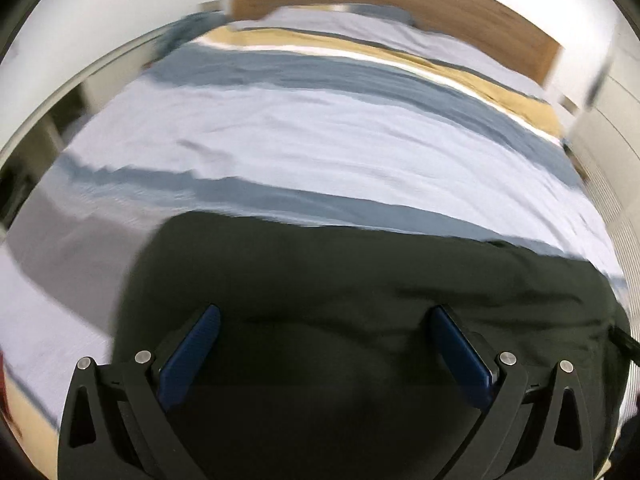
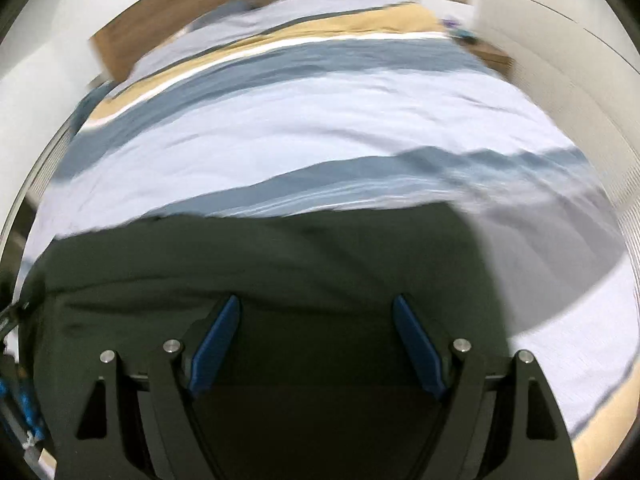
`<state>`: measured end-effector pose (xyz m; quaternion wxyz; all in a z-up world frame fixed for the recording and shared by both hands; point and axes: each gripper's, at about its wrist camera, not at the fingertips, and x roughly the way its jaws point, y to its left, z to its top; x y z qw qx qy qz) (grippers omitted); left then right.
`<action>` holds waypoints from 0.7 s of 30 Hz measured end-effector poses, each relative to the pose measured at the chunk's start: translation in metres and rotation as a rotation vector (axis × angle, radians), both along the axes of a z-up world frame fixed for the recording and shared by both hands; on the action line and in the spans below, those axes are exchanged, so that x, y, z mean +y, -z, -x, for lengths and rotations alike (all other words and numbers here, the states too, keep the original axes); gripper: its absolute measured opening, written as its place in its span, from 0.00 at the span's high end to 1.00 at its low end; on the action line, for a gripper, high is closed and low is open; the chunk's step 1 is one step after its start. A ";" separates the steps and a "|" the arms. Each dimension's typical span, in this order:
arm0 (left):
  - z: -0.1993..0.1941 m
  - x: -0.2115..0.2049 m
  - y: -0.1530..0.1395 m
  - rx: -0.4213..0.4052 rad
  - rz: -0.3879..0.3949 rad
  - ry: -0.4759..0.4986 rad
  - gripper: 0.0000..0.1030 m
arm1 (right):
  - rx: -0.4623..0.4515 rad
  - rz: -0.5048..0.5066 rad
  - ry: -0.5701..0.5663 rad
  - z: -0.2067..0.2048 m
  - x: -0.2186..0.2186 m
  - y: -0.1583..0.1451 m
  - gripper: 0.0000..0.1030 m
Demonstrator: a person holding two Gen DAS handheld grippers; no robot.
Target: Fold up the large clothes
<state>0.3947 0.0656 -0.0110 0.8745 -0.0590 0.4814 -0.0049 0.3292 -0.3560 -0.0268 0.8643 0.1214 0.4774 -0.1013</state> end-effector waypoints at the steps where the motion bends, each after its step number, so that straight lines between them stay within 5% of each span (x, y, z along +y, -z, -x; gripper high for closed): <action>1: 0.005 0.005 -0.003 -0.003 0.003 -0.010 0.01 | -0.009 -0.001 0.022 0.008 -0.007 -0.006 0.24; 21: 0.187 -0.025 -0.121 -0.135 -0.005 0.123 0.00 | -0.135 0.129 -0.126 0.171 0.085 -0.129 0.24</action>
